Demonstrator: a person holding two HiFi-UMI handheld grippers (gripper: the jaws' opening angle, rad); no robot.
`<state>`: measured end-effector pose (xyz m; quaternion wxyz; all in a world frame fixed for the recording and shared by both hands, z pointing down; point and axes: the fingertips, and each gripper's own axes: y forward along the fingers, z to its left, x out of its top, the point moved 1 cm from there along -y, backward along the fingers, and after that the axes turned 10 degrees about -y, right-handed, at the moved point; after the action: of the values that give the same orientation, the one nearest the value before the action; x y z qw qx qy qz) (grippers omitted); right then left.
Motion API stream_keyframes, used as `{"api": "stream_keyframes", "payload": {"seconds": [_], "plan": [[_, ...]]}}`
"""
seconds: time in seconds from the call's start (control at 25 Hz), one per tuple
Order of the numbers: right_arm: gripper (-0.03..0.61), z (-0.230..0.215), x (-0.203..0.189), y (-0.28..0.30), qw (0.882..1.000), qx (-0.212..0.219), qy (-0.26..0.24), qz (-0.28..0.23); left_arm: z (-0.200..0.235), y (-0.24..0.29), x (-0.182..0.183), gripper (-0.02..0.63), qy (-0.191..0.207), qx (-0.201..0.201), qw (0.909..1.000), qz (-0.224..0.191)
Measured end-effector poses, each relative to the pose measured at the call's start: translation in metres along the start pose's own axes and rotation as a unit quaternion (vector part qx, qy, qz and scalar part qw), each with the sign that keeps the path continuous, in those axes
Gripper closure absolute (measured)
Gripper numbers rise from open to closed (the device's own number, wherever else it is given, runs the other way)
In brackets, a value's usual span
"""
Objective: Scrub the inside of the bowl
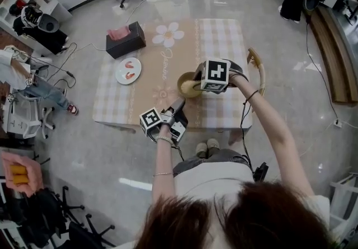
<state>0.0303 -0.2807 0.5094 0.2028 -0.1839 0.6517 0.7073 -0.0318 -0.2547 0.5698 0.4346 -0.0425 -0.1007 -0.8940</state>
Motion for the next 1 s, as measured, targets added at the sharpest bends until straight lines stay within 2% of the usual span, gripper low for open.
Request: {"api": "stream_keyframes", "payload": {"seconds": [0.16, 0.32, 0.44, 0.64, 0.84, 1.0], "plan": [[0.5, 0.005, -0.005, 0.0, 0.995, -0.023, 0.059, -0.074, -0.006, 0.003, -0.004, 0.512, 0.052, 0.02, 0.9983, 0.016], [0.5, 0.008, -0.002, -0.009, 0.982, -0.06, 0.1, -0.148, -0.021, 0.003, -0.005, 0.548, 0.11, 0.023, 0.9937, 0.006], [0.5, 0.01, 0.0, -0.021, 0.965, -0.09, 0.125, -0.212, -0.031, 0.002, -0.005, 0.581, 0.158, 0.025, 0.987, -0.015], [0.5, 0.01, 0.001, -0.038, 0.925, -0.134, 0.173, -0.31, -0.045, -0.003, 0.002, 0.592, 0.23, 0.028, 0.9715, -0.048], [0.5, 0.012, 0.004, -0.045, 0.899, -0.152, 0.2, -0.36, -0.058, -0.004, 0.002, 0.598, 0.281, 0.033, 0.9573, -0.061], [0.5, 0.01, 0.008, -0.053, 0.876, -0.166, 0.217, -0.397, -0.066, -0.003, 0.002, 0.601, 0.325, 0.038, 0.9424, -0.069]]}}
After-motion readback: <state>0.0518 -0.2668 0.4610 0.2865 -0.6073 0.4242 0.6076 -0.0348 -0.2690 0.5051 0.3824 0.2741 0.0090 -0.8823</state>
